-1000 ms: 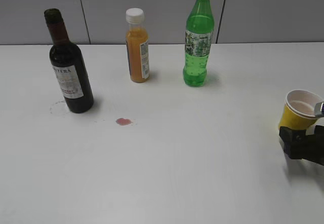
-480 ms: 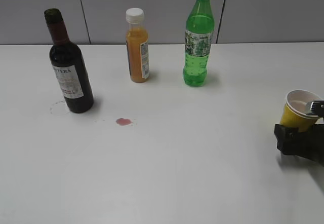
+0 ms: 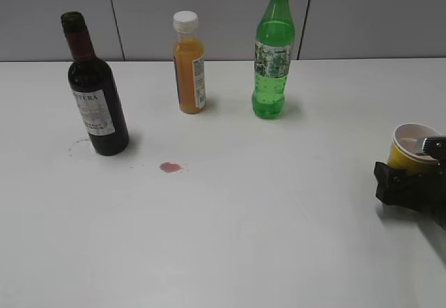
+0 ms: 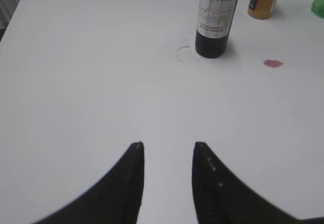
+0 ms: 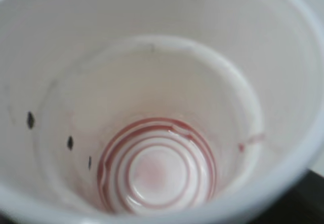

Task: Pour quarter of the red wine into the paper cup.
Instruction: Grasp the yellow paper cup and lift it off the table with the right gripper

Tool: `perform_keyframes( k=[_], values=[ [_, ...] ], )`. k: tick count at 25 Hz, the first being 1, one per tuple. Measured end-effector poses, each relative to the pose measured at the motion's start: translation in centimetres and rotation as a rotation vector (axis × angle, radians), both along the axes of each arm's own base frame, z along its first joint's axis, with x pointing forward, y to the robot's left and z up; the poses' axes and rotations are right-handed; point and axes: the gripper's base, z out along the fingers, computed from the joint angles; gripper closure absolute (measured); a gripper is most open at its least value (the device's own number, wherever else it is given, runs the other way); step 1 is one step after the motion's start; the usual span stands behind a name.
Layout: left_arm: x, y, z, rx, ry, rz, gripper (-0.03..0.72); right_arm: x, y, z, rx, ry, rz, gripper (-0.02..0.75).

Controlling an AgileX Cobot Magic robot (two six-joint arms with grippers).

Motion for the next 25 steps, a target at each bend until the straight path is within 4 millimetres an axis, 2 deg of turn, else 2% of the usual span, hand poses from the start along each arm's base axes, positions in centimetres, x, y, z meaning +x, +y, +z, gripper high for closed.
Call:
perform_keyframes(
  k=[13, 25],
  values=[
    [0.0, 0.0, 0.0, 0.0, 0.0, 0.0, 0.449, 0.0, 0.0, -0.8, -0.009, -0.035, 0.007, 0.144],
    [0.0, 0.0, 0.0, 0.0, 0.0, 0.0, 0.449, 1.1, 0.1, -0.9, -0.009, -0.061, 0.008, 0.144]
  ],
)
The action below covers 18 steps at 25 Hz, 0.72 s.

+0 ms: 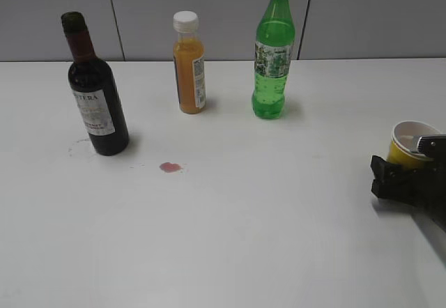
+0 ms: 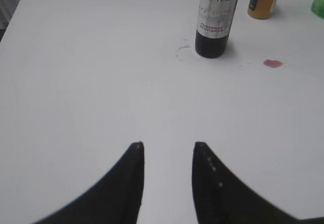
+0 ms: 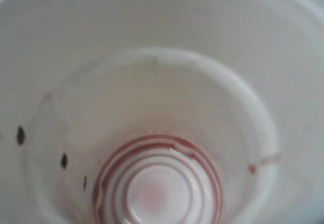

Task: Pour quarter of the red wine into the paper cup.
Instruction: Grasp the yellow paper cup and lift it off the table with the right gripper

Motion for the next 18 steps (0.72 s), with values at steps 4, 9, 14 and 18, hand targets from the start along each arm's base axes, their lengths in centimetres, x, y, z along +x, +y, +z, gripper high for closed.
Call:
perform_keyframes(
  k=[4, 9, 14, 18],
  values=[
    [-0.01, 0.0, -0.01, 0.0, 0.001, 0.0, 0.449, 0.05, -0.01, -0.01, 0.0, 0.0, -0.001, 0.174],
    [-0.01, 0.0, -0.01, 0.0, 0.001, 0.0, 0.449, 0.08, -0.02, 0.0, 0.004, 0.0, -0.004, 0.281],
    [-0.01, 0.0, -0.01, 0.0, 0.001, 0.0, 0.449, 0.09, -0.01, 0.02, 0.005, -0.001, -0.004, 0.281],
    [-0.01, 0.0, -0.01, 0.0, 0.001, 0.0, 0.449, 0.2, 0.26, 0.88, 0.014, 0.013, 0.025, 0.283]
  ],
)
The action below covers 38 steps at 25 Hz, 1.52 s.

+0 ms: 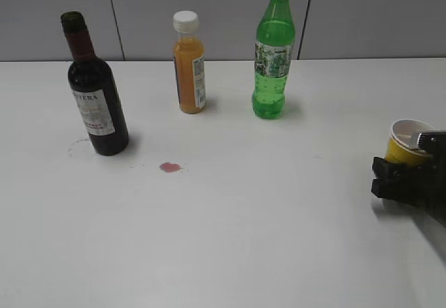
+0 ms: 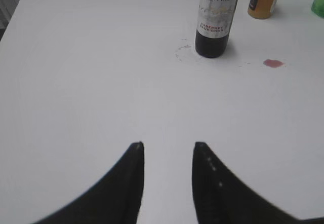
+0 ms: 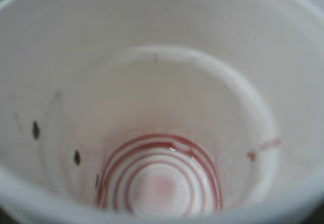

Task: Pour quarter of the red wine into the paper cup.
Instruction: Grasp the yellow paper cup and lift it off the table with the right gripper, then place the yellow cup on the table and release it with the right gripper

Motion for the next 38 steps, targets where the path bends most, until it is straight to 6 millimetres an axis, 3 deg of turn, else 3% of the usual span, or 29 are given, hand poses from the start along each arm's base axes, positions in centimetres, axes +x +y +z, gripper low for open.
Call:
perform_keyframes(
  k=[5, 13, 22, 29, 38],
  values=[
    [0.0, 0.0, 0.0, 0.0, 0.0, 0.0, 0.449, 0.1, 1.8, 2.2, 0.015, -0.041, 0.208, 0.286],
    [0.0, 0.0, 0.0, 0.0, 0.0, 0.0, 0.449, 2.7, 6.6, 4.7, 0.148, -0.144, 0.732, 0.287],
    [0.0, 0.0, 0.0, 0.0, -0.001, 0.0, 0.449, 5.4, 14.6, 6.4, 0.087, -0.124, 1.183, 0.287],
    [0.0, 0.0, 0.0, 0.0, -0.001, 0.0, 0.449, 6.8, 20.3, 3.3, 0.05, -0.053, 1.348, 0.288],
    [0.0, 0.0, 0.0, 0.0, 0.0, 0.0, 0.449, 8.9, 21.4, 0.1, 0.024, -0.002, 1.363, 0.288]
  ],
)
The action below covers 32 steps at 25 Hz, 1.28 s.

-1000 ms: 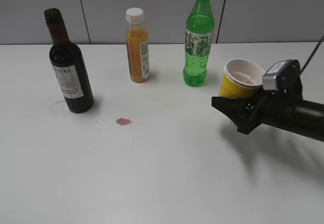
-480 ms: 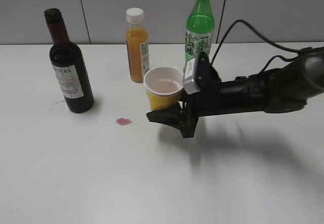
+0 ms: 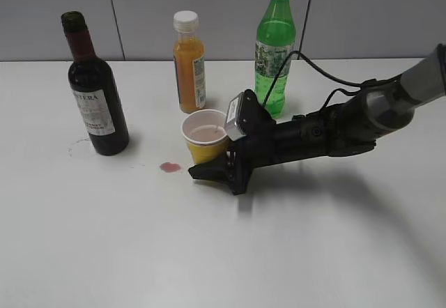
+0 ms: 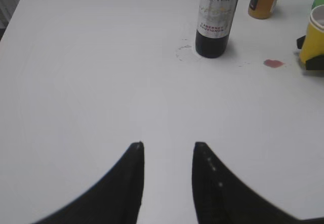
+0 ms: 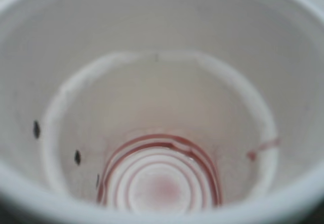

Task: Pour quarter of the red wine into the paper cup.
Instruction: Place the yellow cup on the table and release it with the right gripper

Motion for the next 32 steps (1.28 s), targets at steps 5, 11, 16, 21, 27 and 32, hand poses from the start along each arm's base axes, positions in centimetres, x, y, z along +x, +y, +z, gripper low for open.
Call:
perform_keyframes(
  k=[5, 11, 16, 21, 27, 32],
  values=[
    [0.0, 0.0, 0.0, 0.0, 0.0, 0.0, 0.449, 1.2, 0.7, -0.5, 0.03, -0.019, 0.01, 0.288],
    [0.0, 0.0, 0.0, 0.0, 0.0, 0.0, 0.449, 1.4, 1.2, -0.2, 0.062, -0.008, 0.033, 0.288],
    [0.0, 0.0, 0.0, 0.0, 0.0, 0.0, 0.449, 0.7, 1.3, -0.8, 0.036, -0.003, 0.096, 0.288],
    [0.0, 0.0, 0.0, 0.0, 0.0, 0.0, 0.449, 0.6, 1.3, -1.7, 0.026, 0.013, 0.094, 0.288],
    [0.0, 0.0, 0.0, 0.0, 0.0, 0.0, 0.449, 0.4, 1.4, -1.8, 0.035, 0.021, 0.106, 0.104],
    [0.0, 0.0, 0.0, 0.0, 0.0, 0.0, 0.449, 0.2, 1.0, -1.8, 0.028, 0.014, 0.104, 0.065]
  ],
)
